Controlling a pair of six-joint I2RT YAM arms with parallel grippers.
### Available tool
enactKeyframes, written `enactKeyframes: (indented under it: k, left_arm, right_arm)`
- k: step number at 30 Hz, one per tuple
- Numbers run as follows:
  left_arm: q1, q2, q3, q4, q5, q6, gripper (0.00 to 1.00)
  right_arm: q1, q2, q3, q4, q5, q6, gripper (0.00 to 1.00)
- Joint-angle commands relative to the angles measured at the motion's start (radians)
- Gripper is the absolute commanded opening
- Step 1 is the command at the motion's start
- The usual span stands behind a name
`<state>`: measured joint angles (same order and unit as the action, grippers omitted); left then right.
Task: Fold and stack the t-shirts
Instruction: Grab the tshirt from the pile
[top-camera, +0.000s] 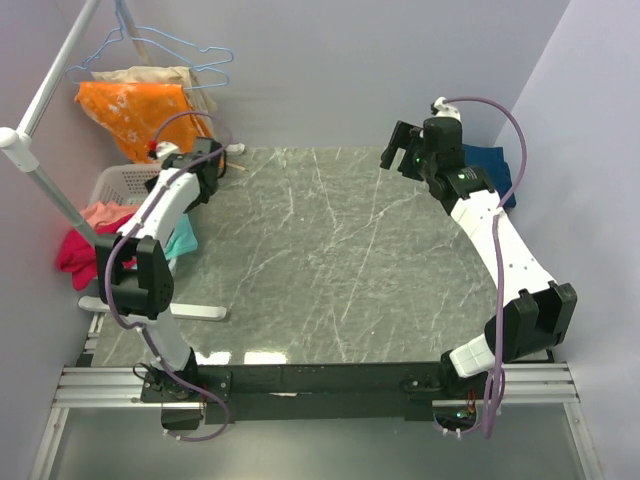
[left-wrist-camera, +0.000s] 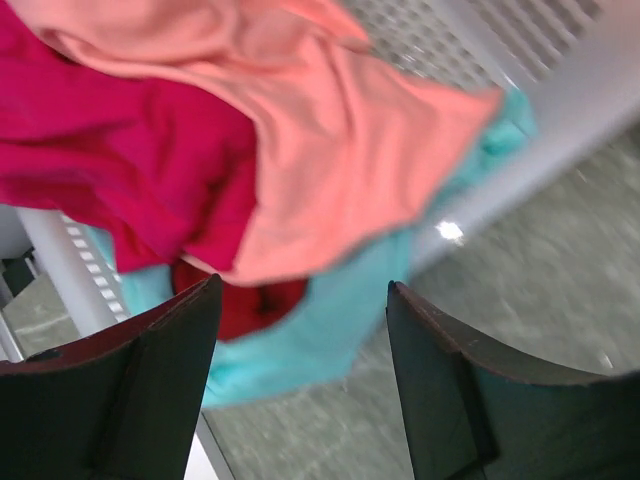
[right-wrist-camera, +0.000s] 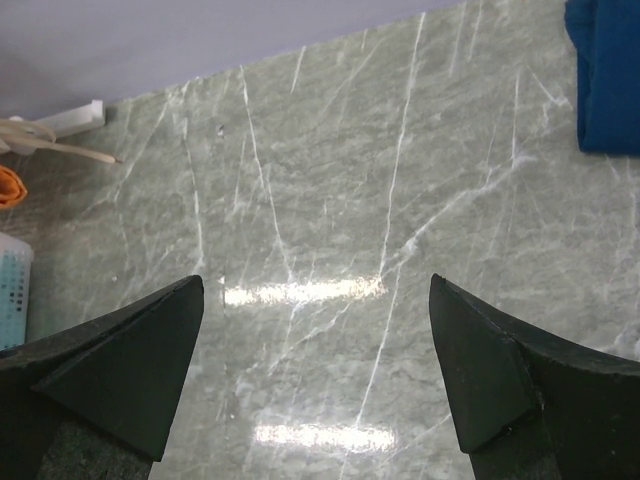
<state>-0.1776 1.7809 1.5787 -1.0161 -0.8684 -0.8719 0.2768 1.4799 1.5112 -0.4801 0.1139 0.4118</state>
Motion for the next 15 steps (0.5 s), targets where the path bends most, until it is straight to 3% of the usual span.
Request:
enactKeyframes:
  k: [1, 7, 15]
  left_arm:
    - [0.076, -0.035, 0.01, 0.043, -0.014, 0.048, 0.73]
    - [0.158, 0.027, 0.058, 0.168, 0.178, 0.256, 0.74]
    - [0.176, 0.109, 0.144, 0.154, 0.321, 0.289, 0.65]
  right_arm:
    - [-0.004, 0.019, -0.023, 0.026, -0.019, 0.007, 1.0]
    - [-0.002, 0.037, -0.011, 0.02, -0.037, 0.018, 1.0]
    - [-0.005, 0.039, -0.022, 0.02, -0.016, 0.025, 1.0]
